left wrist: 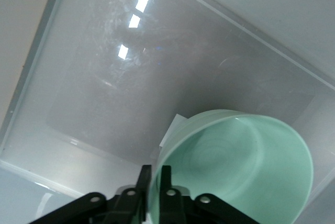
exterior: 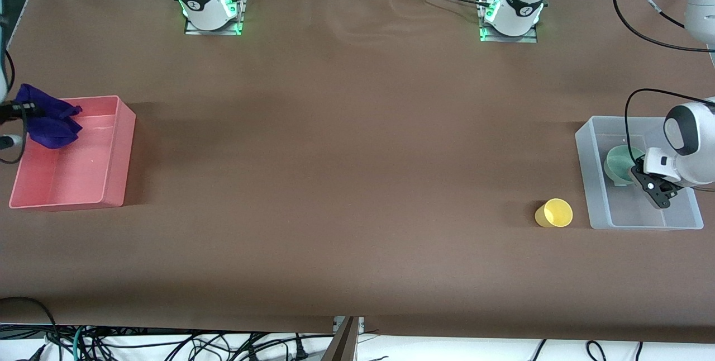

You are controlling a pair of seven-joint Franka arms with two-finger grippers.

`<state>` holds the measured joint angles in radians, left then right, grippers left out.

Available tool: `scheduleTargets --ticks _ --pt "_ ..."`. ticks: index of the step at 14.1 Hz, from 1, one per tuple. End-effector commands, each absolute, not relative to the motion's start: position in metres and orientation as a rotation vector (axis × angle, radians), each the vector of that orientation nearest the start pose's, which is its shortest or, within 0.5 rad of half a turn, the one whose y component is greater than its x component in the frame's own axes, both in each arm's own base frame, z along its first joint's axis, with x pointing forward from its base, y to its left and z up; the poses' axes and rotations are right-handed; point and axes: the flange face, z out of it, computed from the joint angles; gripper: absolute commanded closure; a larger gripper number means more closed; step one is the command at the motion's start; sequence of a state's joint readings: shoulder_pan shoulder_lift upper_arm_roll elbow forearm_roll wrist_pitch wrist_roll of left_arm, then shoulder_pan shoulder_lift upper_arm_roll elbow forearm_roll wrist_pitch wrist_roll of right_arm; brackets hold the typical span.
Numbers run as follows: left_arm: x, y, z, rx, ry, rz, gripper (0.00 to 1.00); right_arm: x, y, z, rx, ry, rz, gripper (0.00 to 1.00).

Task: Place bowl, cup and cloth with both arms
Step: 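Lower the cloth into the pink bin while the left gripper places the bowl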

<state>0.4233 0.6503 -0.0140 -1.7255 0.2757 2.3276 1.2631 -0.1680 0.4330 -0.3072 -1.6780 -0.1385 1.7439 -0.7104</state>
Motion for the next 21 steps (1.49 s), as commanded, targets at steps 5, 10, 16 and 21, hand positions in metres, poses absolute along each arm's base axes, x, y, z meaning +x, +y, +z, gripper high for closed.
scheduleTargets --ticks 5,10,16,21 --pt "0.626 0.235 0.299 -2.638 1.552 0.224 0.00 0.523 -0.273 0.235 -3.057 -0.403 0.568 1.00" --pt "0.647 0.170 0.357 -2.867 1.175 0.168 0.00 0.507 -0.268 0.195 -3.067 -0.409 0.545 1.00" --pt "0.681 0.095 0.296 -3.193 0.415 0.175 0.00 0.498 -0.266 0.174 -3.088 -0.392 0.487 0.87" --pt "0.699 0.061 0.255 -3.193 0.206 0.057 0.11 0.514 -0.268 0.217 -3.085 -0.333 0.385 0.01"
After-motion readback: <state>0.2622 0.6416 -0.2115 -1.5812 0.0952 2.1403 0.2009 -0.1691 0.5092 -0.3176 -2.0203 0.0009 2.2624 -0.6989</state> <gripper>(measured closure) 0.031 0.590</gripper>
